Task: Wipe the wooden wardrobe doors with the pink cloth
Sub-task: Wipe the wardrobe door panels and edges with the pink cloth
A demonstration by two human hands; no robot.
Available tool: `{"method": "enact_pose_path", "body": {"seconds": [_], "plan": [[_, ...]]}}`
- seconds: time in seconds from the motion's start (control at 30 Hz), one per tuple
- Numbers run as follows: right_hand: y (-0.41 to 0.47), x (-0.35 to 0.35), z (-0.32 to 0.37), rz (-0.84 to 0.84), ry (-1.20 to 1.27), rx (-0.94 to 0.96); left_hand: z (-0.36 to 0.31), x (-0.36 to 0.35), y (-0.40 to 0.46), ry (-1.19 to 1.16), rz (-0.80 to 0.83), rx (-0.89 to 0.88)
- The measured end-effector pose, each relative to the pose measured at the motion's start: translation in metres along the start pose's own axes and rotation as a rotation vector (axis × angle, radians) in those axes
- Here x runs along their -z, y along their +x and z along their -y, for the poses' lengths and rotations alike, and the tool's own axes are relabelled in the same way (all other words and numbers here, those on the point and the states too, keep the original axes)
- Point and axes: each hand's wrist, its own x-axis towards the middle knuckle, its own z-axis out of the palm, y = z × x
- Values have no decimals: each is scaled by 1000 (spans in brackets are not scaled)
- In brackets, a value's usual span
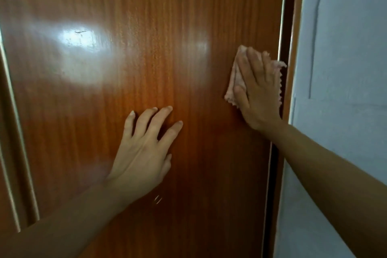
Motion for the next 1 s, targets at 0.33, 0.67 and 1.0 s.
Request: {"method": "enact_pose_path", "body": {"seconds": [0.33, 0.67, 1.0], "plan": [[-217, -46, 16, 82, 53, -52, 6, -35, -50, 57, -185, -42], [-106, -35, 31, -81, 7, -152, 22, -63, -126, 160, -275, 96], [-212, -65, 69, 30, -2, 368, 29, -71, -156, 249, -184, 113]]}}
